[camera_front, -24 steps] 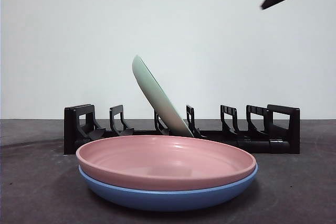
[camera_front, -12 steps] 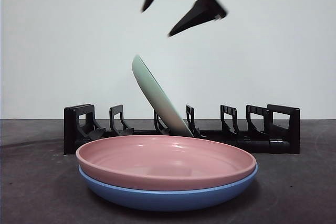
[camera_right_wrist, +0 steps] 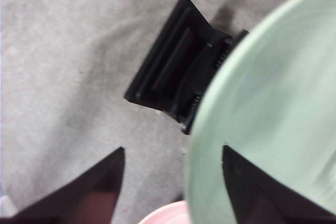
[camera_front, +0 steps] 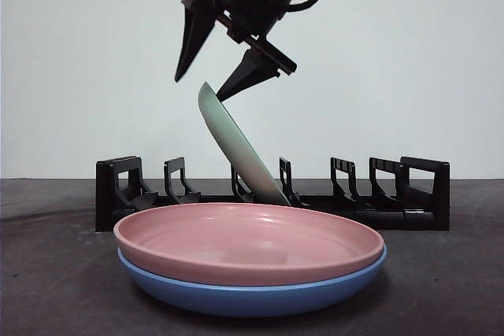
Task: Place the plate
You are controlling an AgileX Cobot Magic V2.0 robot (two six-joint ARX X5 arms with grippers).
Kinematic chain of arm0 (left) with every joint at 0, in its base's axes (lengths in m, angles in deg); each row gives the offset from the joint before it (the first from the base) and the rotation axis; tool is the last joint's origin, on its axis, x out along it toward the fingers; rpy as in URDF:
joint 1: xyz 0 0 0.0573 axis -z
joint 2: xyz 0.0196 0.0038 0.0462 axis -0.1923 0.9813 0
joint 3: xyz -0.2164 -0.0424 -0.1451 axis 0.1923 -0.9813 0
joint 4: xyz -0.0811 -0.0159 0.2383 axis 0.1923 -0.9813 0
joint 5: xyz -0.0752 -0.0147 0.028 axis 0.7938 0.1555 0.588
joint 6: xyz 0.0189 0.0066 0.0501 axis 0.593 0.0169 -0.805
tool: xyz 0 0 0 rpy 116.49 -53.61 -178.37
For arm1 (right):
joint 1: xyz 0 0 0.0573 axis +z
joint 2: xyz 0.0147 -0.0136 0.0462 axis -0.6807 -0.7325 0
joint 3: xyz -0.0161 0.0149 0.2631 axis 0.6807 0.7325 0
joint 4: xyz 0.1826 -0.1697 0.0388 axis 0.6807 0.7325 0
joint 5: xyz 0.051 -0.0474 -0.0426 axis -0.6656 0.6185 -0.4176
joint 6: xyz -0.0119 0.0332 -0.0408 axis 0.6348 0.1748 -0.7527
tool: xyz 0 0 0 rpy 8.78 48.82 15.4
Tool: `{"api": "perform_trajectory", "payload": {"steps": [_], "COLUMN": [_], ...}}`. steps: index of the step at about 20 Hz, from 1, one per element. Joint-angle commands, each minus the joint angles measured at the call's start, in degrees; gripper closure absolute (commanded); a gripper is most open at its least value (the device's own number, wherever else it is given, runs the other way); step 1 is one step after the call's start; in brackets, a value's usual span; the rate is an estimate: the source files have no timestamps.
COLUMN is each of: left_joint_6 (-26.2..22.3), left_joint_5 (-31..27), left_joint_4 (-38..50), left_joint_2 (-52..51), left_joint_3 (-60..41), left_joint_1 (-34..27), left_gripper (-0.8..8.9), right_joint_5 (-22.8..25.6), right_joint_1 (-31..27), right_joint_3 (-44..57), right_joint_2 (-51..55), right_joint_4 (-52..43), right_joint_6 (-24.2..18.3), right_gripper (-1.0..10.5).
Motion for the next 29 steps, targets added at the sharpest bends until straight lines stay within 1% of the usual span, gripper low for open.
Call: {"api": "perform_trajectory", "payload": {"steps": [1,3,5,11,15,16,19,20,21,22,23,24,26,28,29], "left_joint_6": [-0.7,-0.6,-0.5,-0.3,-0.3,-0.3,-0.3,-0.3,-0.3,-0.3,-0.3,-0.3,-0.3,-0.3,-0.3], "left_joint_5": [0.1,0.1,0.1,0.1,0.1,0.1,0.1,0.1,0.1,0.1,0.1,0.1,0.1,0.1,0.1], "left_joint_4": [0.7,0.9,1.3,1.3,1.4,1.5,1.5,1.5,1.5,1.5,1.5,1.5,1.5,1.5,1.5], "left_joint_2": [0.2,0.2,0.3,0.3,0.3,0.3,0.3,0.3,0.3,0.3,0.3,0.3,0.3,0.3,0.3], "left_joint_3": [0.8,0.8,0.8,0.8,0.8,0.8,0.8,0.8,0.8,0.8,0.8,0.8,0.8,0.8,0.8], "left_joint_1": [0.0,0.0,0.0,0.0,0.0,0.0,0.0,0.0,0.0,0.0,0.0,0.0,0.0,0.0,0.0], "left_gripper": [5.01,5.01,5.01,5.01,5.01,5.01,5.01,5.01,5.01,5.01,5.01,5.01,5.01,5.01,5.01], "right_joint_5": [1.1,1.2,1.2,0.7,-2.1,-2.2,-1.9,-1.3,0.7,4.3,7.8,9.7,10.5,11.1,12.6], "right_joint_1": [0.8,1.0,1.0,1.0,1.0,1.1,2.2,2.8,3.8,5.2,6.6,7.7,10.2,12.3,13.6], "right_joint_3": [-1.7,-1.8,-1.8,-2.9,-3.7,-3.7,-3.7,-3.7,-3.7,-3.6,-3.1,-1.9,4.2,13.0,18.2], "right_joint_2": [-1.5,-1.5,-1.3,2.3,6.8,8.0,12.0,13.4,14.5,15.7,16.8,18.3,23.2,29.3,32.8], "right_joint_4": [-0.3,-0.5,-0.3,-0.2,0.9,1.1,2.7,3.8,5.2,7.0,8.2,8.2,3.9,-1.7,-4.2], "right_joint_6": [-0.9,-1.3,-1.7,-2.7,-3.1,-3.7,-9.9,-12.5,-15.2,-16.9,-17.6,-17.7,-17.7,-17.7,-17.7], "right_gripper": [7.9,8.9,9.3,9.3,9.3,9.3,9.3,9.3,9.3,9.3,9.3,9.3,9.3,9.3,9.3]}}
